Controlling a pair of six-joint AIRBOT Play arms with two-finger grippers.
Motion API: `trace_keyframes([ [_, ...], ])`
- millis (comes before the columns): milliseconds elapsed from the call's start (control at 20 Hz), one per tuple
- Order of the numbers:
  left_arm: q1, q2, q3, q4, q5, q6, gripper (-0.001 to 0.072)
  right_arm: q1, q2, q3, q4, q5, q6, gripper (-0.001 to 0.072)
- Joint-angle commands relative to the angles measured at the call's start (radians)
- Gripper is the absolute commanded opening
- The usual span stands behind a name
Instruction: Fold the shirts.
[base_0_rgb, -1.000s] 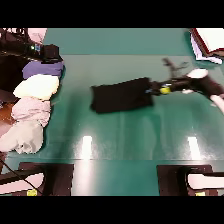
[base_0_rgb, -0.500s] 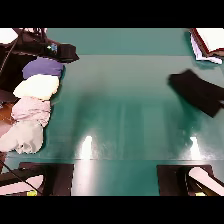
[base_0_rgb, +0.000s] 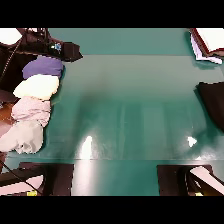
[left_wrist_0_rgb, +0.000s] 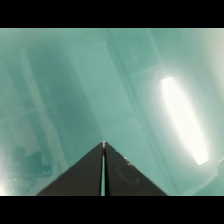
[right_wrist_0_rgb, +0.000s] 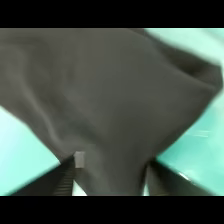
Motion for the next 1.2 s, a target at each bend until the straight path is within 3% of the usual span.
trace_keyframes([
  [0,-0.001,0.001,0.0,0.001,-0.008,0.018,0.0029,-0.011,0.002,0.104,-0.158,0.073,0.06,0.0525],
  [250,-0.001,0.001,0.0,0.001,-0.013,0.018,0.003,0.074,0.002,0.232,-0.066,0.147,0.118,0.0523],
  [450,-0.001,0.001,0.0,0.002,-0.005,0.017,0.003,0.349,0.002,0.232,0.07,0.212,0.117,0.0498],
  [550,-0.001,0.001,0.0,0.0,-0.006,0.017,0.003,0.515,0.002,0.232,0.069,0.214,0.117,0.0346],
  [650,-0.001,0.001,0.0,0.0,0.014,0.017,0.003,0.658,0.002,0.232,0.068,0.202,0.117,0.0076],
  [700,-0.001,0.001,0.0,0.0,0.024,0.017,0.003,0.721,0.002,0.232,0.067,0.195,0.116,0.0015],
  [900,-0.001,0.001,0.0,0.0,0.064,0.017,0.003,0.879,0.002,0.232,0.049,0.193,0.117,0.0014],
  [1150,-0.001,0.001,0.0,0.0,0.105,0.017,0.003,0.926,0.002,0.232,0.053,0.217,0.117,0.0014],
])
